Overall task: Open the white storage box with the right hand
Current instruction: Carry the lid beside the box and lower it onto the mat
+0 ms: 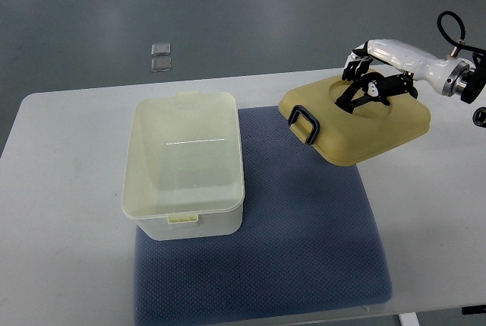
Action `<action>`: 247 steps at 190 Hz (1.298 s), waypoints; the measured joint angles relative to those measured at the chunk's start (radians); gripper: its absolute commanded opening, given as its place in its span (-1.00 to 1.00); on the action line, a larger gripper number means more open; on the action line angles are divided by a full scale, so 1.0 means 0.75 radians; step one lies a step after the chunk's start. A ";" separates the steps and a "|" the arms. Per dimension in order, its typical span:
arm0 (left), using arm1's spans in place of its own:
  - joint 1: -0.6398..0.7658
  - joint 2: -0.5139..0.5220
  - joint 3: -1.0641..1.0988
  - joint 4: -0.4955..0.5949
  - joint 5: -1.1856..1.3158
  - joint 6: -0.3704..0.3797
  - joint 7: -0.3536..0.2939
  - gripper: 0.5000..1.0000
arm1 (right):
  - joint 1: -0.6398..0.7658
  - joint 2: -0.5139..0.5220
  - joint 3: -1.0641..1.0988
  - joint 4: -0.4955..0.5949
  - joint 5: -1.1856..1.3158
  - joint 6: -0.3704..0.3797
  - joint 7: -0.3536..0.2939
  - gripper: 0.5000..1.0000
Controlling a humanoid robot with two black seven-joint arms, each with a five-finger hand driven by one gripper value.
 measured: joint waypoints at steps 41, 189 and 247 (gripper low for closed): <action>0.000 0.000 -0.001 0.000 -0.001 0.000 0.000 1.00 | -0.076 0.085 0.000 0.000 -0.017 -0.091 0.000 -1.00; 0.000 0.000 0.001 0.002 -0.001 0.000 0.000 1.00 | -0.269 0.231 0.002 -0.015 -0.018 -0.223 0.000 0.49; 0.000 0.000 0.001 0.004 -0.001 0.000 0.000 1.00 | -0.279 0.215 -0.013 -0.014 -0.085 -0.221 0.000 0.69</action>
